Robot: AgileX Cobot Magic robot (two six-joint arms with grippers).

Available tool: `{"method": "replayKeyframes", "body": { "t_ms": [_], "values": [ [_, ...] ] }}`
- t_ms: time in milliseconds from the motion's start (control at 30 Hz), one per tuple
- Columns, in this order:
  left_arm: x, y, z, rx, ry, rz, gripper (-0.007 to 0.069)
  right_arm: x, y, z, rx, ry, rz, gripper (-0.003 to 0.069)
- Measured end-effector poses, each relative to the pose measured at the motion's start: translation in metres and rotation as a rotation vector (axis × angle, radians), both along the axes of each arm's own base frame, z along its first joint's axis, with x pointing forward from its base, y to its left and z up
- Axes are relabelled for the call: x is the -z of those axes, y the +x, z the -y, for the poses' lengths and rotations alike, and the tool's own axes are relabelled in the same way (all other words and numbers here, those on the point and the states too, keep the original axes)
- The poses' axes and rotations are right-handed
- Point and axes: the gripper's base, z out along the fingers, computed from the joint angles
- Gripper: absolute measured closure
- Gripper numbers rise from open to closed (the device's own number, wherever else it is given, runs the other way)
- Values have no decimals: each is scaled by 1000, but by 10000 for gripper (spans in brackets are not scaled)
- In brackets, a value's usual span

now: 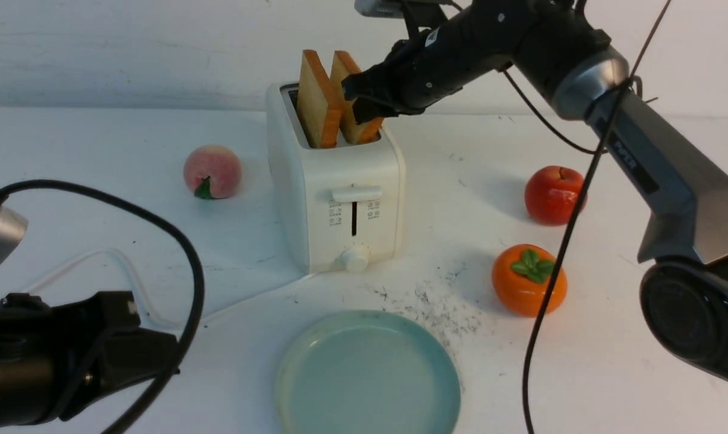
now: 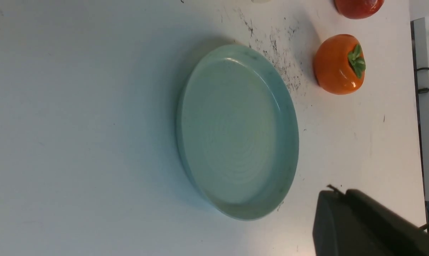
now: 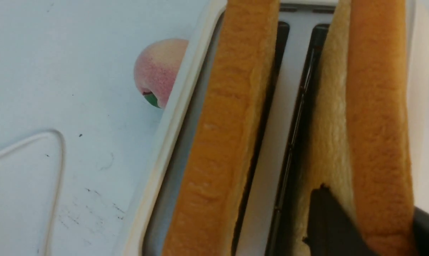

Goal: Take toasted bread from bread machine on white table place on plate.
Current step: 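Grasp the toast slice in the toaster and pull it up out of the slot with the right gripper, then place the held slice of bread on top of the slice on the plate with the right gripper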

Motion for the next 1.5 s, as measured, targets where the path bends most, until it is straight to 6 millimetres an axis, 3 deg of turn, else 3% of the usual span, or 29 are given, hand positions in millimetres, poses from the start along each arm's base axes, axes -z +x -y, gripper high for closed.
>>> {"method": "replayKeyframes", "body": {
  "t_ms": [100, 267, 300, 433, 500, 700, 767, 800, 833, 867, 900, 967, 1100, 1133, 1167, 1200, 1300, 1433, 1500],
  "values": [
    [0, 0, 0, 2, 0, -1, 606, -11, -4, 4, 3, -29, 23, 531],
    [0, 0, 0, 3, 0, -2, 603, -77, -34, 25, 27, -103, 130, 531],
    [0, 0, 0, 3, 0, -2, 601, -100, -46, 33, 39, -106, 163, 531],
    [0, 0, 0, 3, 0, -2, 595, -158, -90, 53, 65, -62, 203, 531],
    [0, 0, 0, 3, 0, -2, 594, -169, -100, 57, 66, -50, 211, 531],
    [0, 0, 0, 3, 1, -2, 587, -234, -168, 85, 93, 34, 302, 531],
    [0, 0, 0, 3, 1, -2, 587, -240, -179, 89, 96, 41, 301, 531],
    [0, 0, 0, 3, 1, -2, 585, -246, -199, 97, 97, 42, 282, 531],
    [0, 0, 0, 3, 1, -2, 585, -246, -201, 98, 96, 43, 278, 531],
    [0, 0, 0, 3, 1, -2, 582, -243, -219, 105, 89, 34, 236, 531],
    [0, 0, 0, 3, 1, -2, 582, -241, -224, 106, 85, 32, 221, 531],
    [0, 0, 0, 3, 1, -2, 578, -219, -251, 114, 58, 12, 114, 531],
    [0, 0, 0, 4, 2, -1, 571, -141, -270, 111, -43, -25, -157, 531],
    [0, 0, 0, 4, 2, -1, 571, -103, -271, 106, -84, -17, -250, 531],
    [0, 0, 0, 4, 2, -1, 570, -104, -271, 105, -84, -1, -246, 531],
    [0, 0, 0, 5, 2, -2, 569, -56, -269, 96, -112, 75, -328, 531],
    [0, -1, 0, 7, 1, -4, 569, -1, -266, 89, -96, 169, -390, 531],
    [0, -1, 0, 7, 0, -4, 568, 40, -260, 81, -83, 273, -419, 532],
    [0, -1, 0, 7, 0, -4, 567, 51, -254, 76, -95, 307, -428, 532]
  ]
}}
